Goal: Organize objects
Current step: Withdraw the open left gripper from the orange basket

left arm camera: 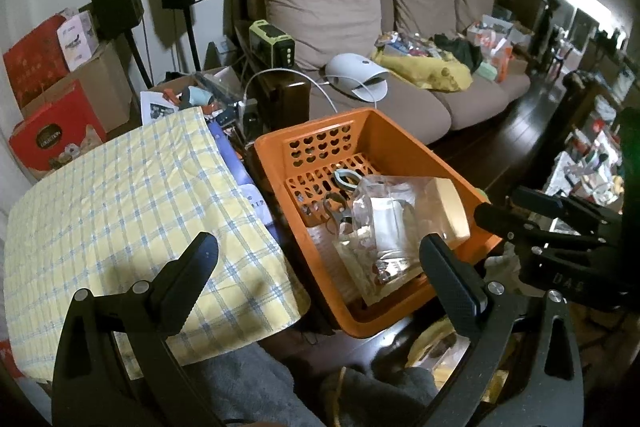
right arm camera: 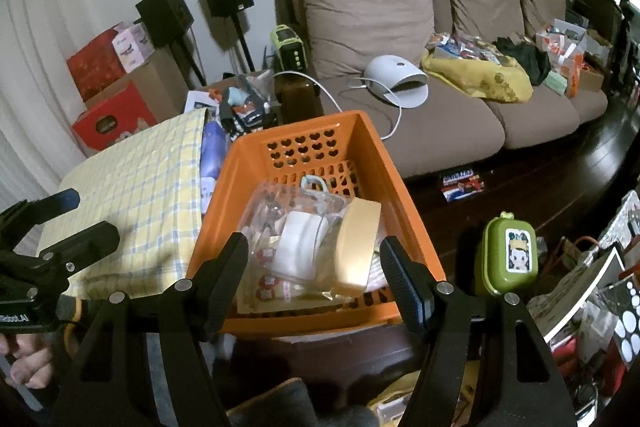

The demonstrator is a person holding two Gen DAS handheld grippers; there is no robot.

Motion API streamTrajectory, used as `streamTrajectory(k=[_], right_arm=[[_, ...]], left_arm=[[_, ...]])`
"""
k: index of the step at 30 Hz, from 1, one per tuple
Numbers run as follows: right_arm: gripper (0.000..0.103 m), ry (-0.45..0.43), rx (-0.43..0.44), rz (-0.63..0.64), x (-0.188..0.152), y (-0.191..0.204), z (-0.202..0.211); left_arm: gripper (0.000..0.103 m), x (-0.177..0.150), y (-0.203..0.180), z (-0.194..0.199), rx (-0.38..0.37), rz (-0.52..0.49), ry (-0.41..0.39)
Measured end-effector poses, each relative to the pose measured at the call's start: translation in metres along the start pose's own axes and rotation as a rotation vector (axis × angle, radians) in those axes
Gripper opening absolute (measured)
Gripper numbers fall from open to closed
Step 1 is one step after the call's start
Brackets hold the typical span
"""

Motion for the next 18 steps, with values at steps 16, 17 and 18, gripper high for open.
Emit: streamTrajectory(k=[16,17,18], right_arm=[[0.070,0.004,0.011,0.010,0.0003,0.0000,0.0012],[0.070,0.005,0.010,0.008,0.0001,0.0000,0.0013],[0.070,0.005,0.011,0.009,0.0003,-0.0001,0.0013]], left_arm=[[0.101,-0.0031,-0.0074,0.0018,-0.026,-0.001,0.006],[0.101,-0.0031,-0.0079,0.0017,-0.027,-0.002,0.007],[0.101,-0.0034,-0.0082,0.0018,-0.028,-0.003,0.007]])
Point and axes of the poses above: each gripper's, at about its wrist camera, not at the fingertips, and z roughly against the way its jaws point, y to its left, x to its top, the point moved 1 cm from there along -z, roughly the way its jaws point, and after that the axes turned 9 degrees about -y, right-handed, at the moved point
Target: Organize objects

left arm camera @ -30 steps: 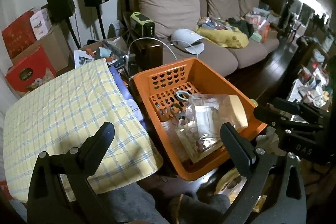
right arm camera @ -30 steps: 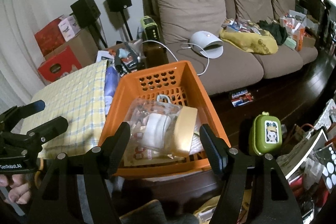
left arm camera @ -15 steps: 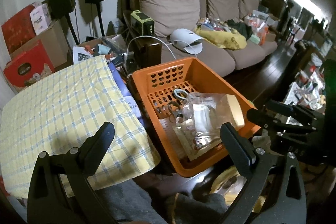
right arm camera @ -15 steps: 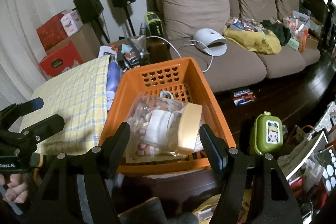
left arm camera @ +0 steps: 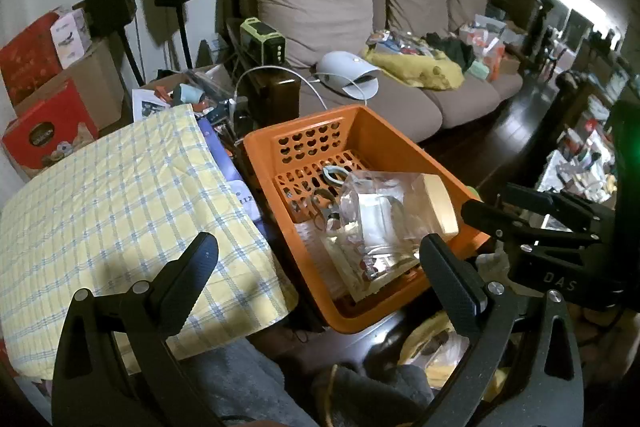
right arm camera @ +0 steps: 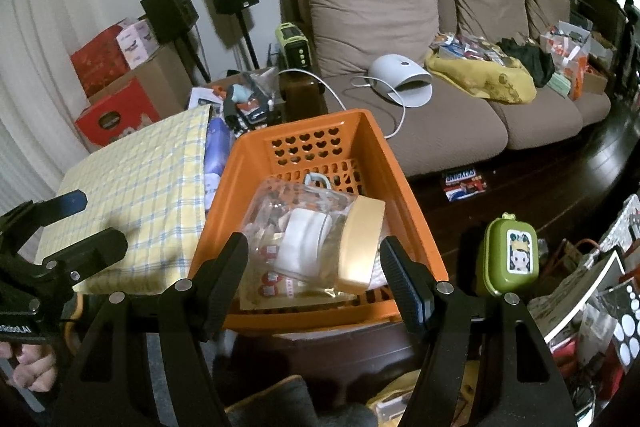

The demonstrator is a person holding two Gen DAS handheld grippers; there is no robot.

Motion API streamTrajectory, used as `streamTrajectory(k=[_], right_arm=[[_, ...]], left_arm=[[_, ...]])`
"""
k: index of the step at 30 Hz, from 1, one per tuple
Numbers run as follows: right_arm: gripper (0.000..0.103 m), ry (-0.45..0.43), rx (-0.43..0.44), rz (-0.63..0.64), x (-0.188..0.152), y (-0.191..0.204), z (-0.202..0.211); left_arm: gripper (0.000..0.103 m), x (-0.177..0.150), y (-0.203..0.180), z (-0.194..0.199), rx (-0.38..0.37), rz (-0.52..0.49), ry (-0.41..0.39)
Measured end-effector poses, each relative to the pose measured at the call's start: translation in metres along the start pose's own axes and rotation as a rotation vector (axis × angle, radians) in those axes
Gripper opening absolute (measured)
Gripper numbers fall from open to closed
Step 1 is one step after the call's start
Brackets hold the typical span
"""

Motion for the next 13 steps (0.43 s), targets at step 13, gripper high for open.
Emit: streamTrajectory(k=[13], right_arm=[[0.070,0.007,0.008,0.014,-0.0010,0.0019,-0.0007]], left_arm=[[0.101,-0.0008,-0.0047,-0.0006,0.000,-0.017,0.006]])
Point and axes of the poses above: each gripper's, at about its wrist camera, not at the fingertips, and z roughly against the way its jaws point, y to its left, x to its top, the point moved 1 cm from there along -z, roughly the way its jaws point, and after that the axes turned 9 degrees about -y, right-handed, at the moved point
